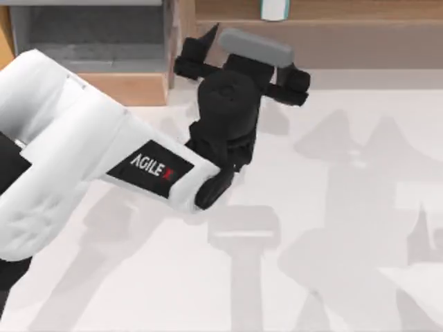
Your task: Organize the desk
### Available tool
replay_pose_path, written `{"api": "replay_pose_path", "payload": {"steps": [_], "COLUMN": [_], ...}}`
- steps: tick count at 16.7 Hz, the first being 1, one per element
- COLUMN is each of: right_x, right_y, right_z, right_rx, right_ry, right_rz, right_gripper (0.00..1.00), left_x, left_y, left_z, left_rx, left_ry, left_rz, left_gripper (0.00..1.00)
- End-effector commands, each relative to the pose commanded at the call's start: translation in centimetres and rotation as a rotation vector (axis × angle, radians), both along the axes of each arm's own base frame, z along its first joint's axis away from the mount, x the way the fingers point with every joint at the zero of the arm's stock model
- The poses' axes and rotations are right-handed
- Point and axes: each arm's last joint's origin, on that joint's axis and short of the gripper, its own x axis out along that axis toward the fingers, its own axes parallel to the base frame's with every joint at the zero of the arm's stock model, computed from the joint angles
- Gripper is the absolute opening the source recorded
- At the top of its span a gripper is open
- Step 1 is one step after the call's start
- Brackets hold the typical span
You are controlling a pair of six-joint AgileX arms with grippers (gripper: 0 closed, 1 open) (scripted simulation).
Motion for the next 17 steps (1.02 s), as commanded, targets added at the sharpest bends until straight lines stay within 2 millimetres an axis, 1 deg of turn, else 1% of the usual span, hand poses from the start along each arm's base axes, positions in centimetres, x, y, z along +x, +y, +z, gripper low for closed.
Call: {"api": "replay_pose_path", "payload": {"steps": [2,6,9,10,12,13,17], "right_x": [0.0,0.0,0.0,0.0,0.0,0.0,0.0], "right_y": [0.0,0.0,0.0,0.0,0.0,0.0,0.0], "right_z": [0.0,0.0,0.0,0.0,0.0,0.0,0.0], "right_rx": [0.000,0.000,0.000,0.000,0.000,0.000,0.000], "right_ry": [0.000,0.000,0.000,0.000,0.000,0.000,0.000], "right_rz": [0.000,0.000,0.000,0.000,0.000,0.000,0.000], "right_gripper": [1.00,1.00,1.00,1.00,1.00,1.00,1.00], "left_x": [0.8,2.9,3.4,3.7,4.6,4.7,4.7], "left_y": [-2.0,-4.9,-6.8,-6.9,-6.3,-6.1,-6.1], "left_z": [1.1,2.4,4.8,5.8,7.3,7.6,7.5], "left_rx": [-0.048,-0.076,-0.165,-0.199,-0.249,-0.257,-0.255], "left_ry": [0.013,0.074,0.085,0.081,0.067,0.063,0.064], "left_rz": [0.028,0.081,0.090,0.102,0.141,0.150,0.147], "left_gripper": [1.00,1.00,1.00,1.00,1.00,1.00,1.00]}}
